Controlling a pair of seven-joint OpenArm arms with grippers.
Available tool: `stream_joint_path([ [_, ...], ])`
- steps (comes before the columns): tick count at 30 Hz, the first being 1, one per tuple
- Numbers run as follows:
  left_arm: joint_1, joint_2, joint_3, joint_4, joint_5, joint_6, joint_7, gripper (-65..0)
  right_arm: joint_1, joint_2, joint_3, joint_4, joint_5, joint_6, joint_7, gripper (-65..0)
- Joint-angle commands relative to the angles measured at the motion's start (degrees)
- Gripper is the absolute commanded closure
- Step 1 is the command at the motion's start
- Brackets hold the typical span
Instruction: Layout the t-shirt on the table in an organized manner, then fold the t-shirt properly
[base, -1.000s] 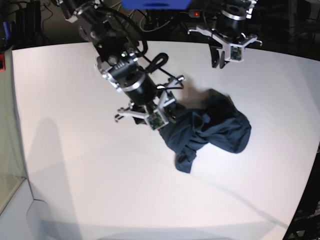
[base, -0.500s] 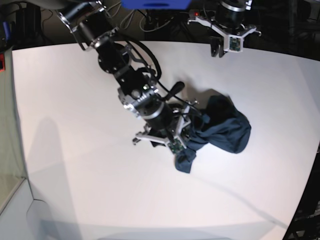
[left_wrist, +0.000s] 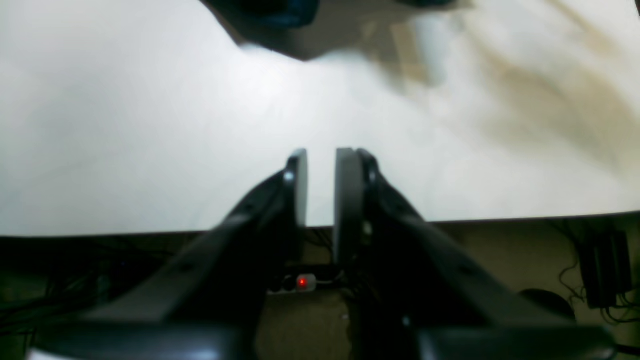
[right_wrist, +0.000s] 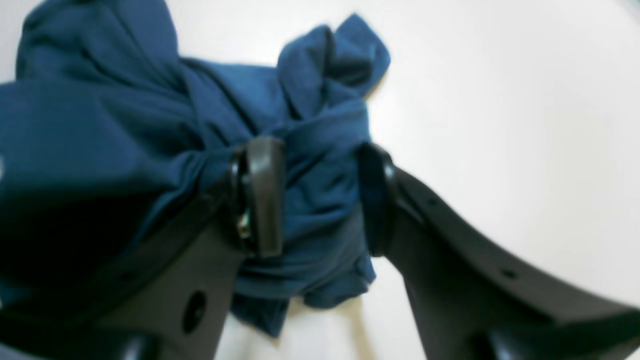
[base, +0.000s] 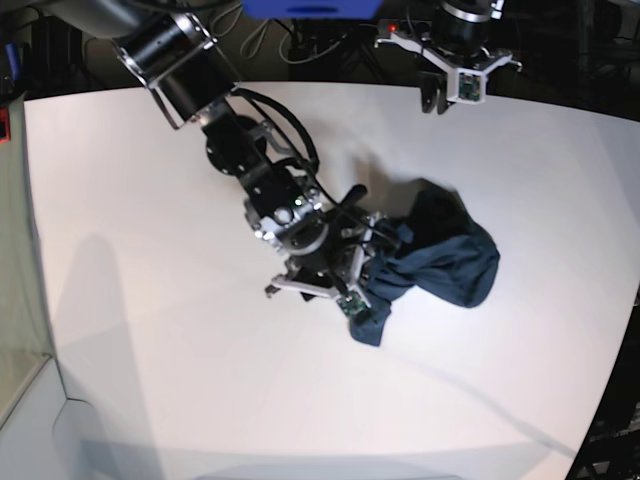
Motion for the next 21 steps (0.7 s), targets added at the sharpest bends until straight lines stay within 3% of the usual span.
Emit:
stream_joint_path([
  [1, 0.6, 0.1, 0.0, 1.1, -0.1, 0.3, -1.2, -10.1, 1.5, -0.7, 0.2, 0.5, -0.1, 2.1, 1.1, -24.5],
  [4, 0.3, 0.1, 0.0, 1.1, -0.1, 0.3, -1.2, -10.1, 1.7, -0.7, 0.2, -1.2, -0.1, 8.3, 1.1, -16.3],
  [7, 0.3, 0.1, 0.0, 1.1, -0.1, 0.3, -1.2, -10.1, 2.1, -0.7, 0.3, -2.7, -0.1, 9.6, 1.0, -1.4],
  [8, 0.3, 0.1, 0.0, 1.1, -0.1, 0.3, -1.2, -10.1, 2.1, -0.7, 0.3, -2.7, -0.1, 9.6, 1.0, 0.0],
  [16, -0.6, 0.1, 0.2, 1.1, -0.2, 0.3, -1.3, -10.1, -0.1, 0.6, 0.5, 10.4, -0.3, 9.6, 0.2, 0.0],
  [21, -2.6, 0.2, 0.4, 1.4, -0.2, 0.3, -1.3, -10.3, -2.4, 0.9, 0.4, 19.1, -0.3, 9.7, -4.2, 0.0],
])
